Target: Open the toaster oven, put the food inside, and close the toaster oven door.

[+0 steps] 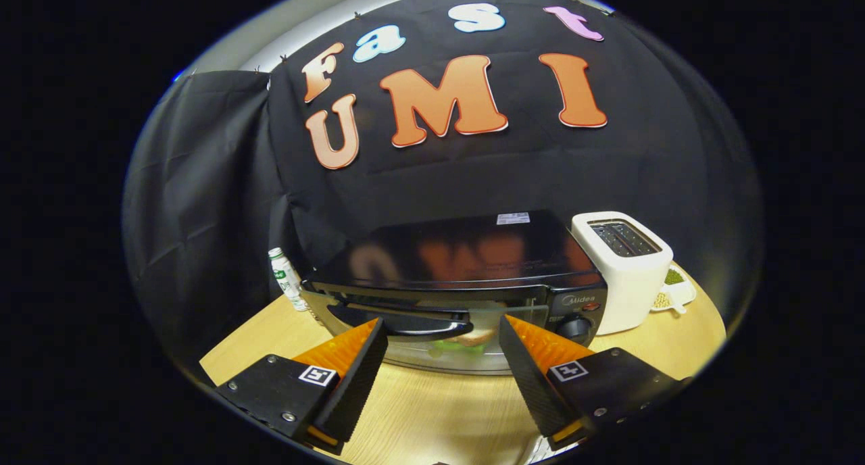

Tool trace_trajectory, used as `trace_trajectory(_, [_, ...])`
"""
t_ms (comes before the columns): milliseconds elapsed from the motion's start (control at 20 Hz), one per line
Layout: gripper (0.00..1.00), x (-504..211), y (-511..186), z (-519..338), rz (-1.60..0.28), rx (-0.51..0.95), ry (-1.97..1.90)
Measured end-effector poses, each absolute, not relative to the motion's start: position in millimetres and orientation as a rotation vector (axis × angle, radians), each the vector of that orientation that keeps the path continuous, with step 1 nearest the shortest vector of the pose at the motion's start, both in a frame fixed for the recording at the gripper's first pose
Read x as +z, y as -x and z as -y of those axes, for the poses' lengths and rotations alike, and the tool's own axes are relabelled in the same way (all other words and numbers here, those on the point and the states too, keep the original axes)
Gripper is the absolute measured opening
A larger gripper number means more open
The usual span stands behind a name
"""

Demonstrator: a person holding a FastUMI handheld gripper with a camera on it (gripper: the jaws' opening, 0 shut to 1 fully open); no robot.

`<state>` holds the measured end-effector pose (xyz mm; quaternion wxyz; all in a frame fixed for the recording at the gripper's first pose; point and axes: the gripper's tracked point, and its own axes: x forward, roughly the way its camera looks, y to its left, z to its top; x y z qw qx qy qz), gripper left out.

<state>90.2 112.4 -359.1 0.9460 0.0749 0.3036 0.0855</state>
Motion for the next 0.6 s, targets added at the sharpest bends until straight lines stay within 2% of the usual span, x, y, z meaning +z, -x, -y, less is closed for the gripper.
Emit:
trace_trajectory(350, [0.99,-348.2,-96.7,-111.1,-0.561,0.155,-0.115])
trace_trajectory(600, [0.99,-267.1,-79.4,-104.0,-0.403,0.167,-0.144])
